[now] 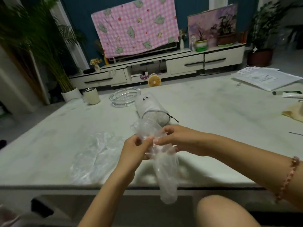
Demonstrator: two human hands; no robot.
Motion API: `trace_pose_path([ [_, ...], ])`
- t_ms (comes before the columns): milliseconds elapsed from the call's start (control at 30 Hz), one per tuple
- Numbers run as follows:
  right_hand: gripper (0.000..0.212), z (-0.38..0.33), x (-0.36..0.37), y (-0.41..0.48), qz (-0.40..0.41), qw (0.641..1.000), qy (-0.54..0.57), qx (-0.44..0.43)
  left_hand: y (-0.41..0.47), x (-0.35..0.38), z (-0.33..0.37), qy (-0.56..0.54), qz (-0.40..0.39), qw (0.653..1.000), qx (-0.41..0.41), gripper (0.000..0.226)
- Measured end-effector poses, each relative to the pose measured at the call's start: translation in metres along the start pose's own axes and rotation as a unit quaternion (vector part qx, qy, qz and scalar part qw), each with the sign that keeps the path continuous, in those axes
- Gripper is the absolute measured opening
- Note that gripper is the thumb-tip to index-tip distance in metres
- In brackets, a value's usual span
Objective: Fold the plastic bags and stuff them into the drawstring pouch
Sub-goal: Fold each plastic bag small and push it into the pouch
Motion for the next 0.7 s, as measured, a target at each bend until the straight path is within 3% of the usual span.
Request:
trace_pose_path([
  [133,0.021,-0.006,0.006,-0.001,-0.028,0.999,0.025,-0.016,-0.005,-0.002,-0.003,-0.016,-0.049,0.999,0.003,0.009],
  [267,0.035,0.002,0.003,0.003,0.073,0.994,0.062,-0.052,-0.002,-0.008,-0.012,-0.127,-0.099,0.985,-0.066,0.013],
  [367,0.051,0.004,-0.001,-0.002,0.124,0.986,-0.011,-0.115,-0.004,-0.005,-0.021,-0.258,-0.121,0.946,-0.157,0.034],
  [433,0.054,0.001,0.002,-0.004,0.142,0.974,-0.058,-0.167,-0.009,0.0,-0.025,-0.265,-0.154,0.933,-0.188,0.044],
  [500,0.053,-0.001,0.005,-0.005,0.15,0.966,-0.071,-0.199,-0.017,0.006,-0.027,-0.231,-0.193,0.935,-0.19,0.036],
  [600,0.052,0.002,0.006,0.0,0.154,0.968,-0.056,-0.19,-0.018,0.006,-0.033,-0.198,-0.163,0.949,-0.181,0.011],
  [667,0.048,0.001,0.002,-0.005,0.176,0.963,-0.073,-0.19,-0.013,0.0,-0.039,-0.194,-0.127,0.956,-0.18,0.014],
  [700,0.047,-0.001,0.001,-0.01,0.187,0.948,-0.133,-0.223,-0.01,-0.003,-0.04,-0.2,-0.106,0.957,-0.183,0.014],
])
Point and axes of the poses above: each hand's wrist, its own y-axis towards the middle knuckle, its own x-axis out of the palm, z = x × y, the point moved 4 cm from there along y, towards the middle knuckle, and after that the axes turned 1 degree about z, right-handed, at the moved point
